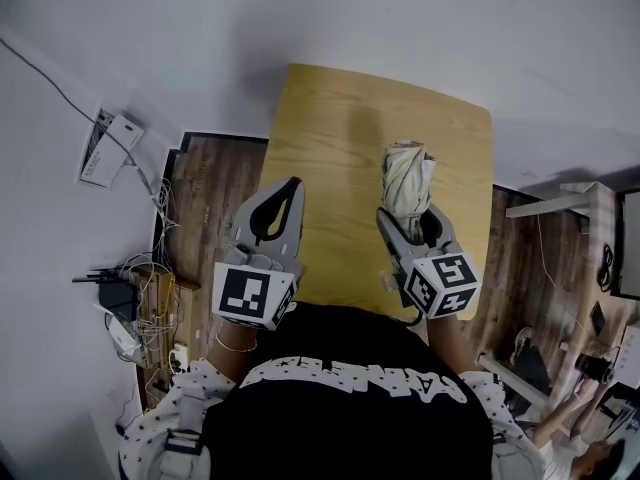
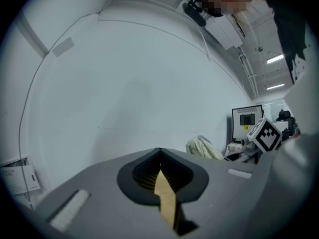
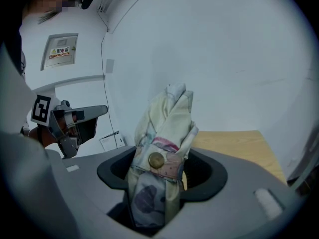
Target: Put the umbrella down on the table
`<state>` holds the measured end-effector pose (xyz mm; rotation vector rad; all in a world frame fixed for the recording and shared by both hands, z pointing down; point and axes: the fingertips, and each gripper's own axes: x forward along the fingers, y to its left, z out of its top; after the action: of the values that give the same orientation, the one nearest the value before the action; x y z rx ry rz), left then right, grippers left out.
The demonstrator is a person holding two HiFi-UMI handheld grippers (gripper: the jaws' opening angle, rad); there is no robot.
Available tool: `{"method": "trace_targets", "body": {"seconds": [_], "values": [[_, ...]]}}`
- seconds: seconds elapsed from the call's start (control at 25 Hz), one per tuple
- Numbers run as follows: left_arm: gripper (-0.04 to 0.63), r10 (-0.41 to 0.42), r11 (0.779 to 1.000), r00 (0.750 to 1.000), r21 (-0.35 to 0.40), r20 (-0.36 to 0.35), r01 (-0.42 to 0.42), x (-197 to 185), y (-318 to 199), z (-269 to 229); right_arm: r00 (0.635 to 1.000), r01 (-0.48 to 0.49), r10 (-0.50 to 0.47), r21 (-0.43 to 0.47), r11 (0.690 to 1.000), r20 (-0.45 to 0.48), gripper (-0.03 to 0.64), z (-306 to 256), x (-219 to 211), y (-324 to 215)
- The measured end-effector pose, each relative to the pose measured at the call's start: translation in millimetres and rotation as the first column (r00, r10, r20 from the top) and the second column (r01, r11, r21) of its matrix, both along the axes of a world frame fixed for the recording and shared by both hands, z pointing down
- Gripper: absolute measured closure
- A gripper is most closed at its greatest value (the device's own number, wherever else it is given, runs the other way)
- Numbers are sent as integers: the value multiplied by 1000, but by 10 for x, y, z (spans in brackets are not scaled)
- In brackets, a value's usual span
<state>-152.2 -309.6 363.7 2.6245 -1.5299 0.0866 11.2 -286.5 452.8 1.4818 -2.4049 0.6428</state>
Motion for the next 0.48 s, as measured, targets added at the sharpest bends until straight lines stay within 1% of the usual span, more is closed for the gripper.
{"method": "trace_targets", "body": {"seconds": [0.16,0.48], "values": [[594,10,1000,1000,-14,-8,-10,-221,-188,128,1000,-14,13,-28,1000,-14,331,173,-206,-150],[594,29,999,1000,-22,-11,-30,-189,-289,157,999,-34,31,-69,997,-43,330,316,-161,-205]]}}
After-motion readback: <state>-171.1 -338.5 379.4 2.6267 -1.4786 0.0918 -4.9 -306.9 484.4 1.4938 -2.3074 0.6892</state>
